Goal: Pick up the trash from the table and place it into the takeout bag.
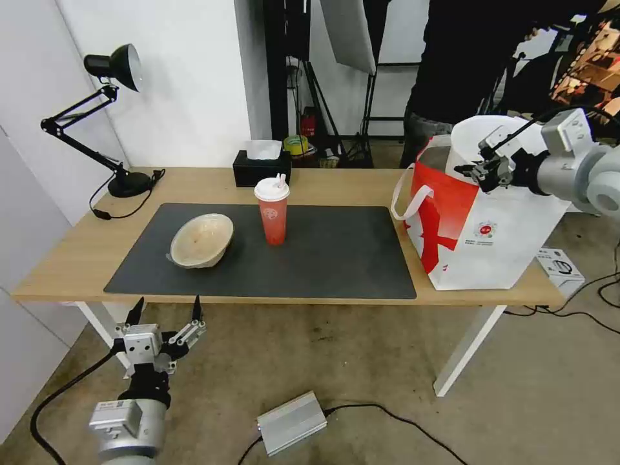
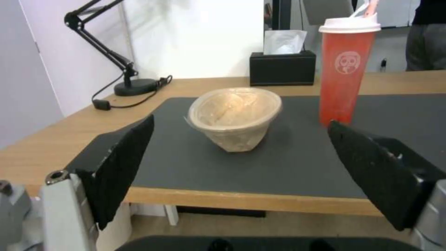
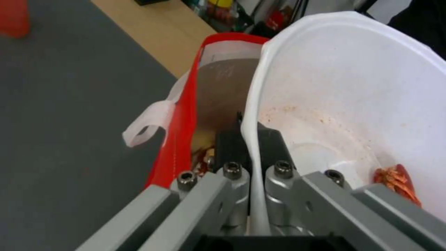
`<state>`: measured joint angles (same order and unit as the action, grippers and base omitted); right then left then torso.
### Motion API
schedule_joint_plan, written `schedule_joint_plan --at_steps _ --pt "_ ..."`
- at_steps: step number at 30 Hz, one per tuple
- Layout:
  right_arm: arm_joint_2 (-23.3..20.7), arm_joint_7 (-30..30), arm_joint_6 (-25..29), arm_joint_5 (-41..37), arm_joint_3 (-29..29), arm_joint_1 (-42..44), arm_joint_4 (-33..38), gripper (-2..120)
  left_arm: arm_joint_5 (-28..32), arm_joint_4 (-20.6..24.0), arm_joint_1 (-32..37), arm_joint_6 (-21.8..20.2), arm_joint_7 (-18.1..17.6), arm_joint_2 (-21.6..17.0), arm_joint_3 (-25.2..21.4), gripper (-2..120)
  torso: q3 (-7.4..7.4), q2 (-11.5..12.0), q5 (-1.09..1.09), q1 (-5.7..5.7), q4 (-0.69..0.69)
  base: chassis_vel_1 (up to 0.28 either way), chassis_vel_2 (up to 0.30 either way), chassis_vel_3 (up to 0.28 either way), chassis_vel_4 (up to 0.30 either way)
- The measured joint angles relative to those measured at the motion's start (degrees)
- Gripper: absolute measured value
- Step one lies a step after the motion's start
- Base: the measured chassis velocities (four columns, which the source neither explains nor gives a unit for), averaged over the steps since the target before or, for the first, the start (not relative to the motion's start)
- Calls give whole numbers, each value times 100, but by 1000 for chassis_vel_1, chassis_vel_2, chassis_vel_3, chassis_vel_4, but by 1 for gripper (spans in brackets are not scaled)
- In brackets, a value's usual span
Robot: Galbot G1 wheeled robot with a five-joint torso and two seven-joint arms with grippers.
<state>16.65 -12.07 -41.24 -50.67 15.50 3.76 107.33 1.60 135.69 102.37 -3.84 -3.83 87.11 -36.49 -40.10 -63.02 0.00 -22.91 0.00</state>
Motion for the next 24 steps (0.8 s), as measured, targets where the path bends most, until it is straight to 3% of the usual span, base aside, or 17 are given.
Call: schedule_joint_plan --at_steps 6,10,16,24 --pt "-23 0 -1 4 -23 15 35 10 -1 16 14 0 0 -14 -2 100 0 0 0 0 0 0 0 0 0" --pt "-43 1 -3 0 -37 0 50 30 -3 33 23 0 1 -22 2 100 0 0 0 0 0 0 0 0 0" --pt "-50 2 -3 -11 -53 -15 62 47 -4 39 26 -2 1 -31 4 100 0 0 0 0 0 0 0 0 0" --pt "-54 9 -3 -33 -86 -23 155 79 -6 39 29 -3 2 -27 13 100 0 0 0 0 0 0 0 0 0"
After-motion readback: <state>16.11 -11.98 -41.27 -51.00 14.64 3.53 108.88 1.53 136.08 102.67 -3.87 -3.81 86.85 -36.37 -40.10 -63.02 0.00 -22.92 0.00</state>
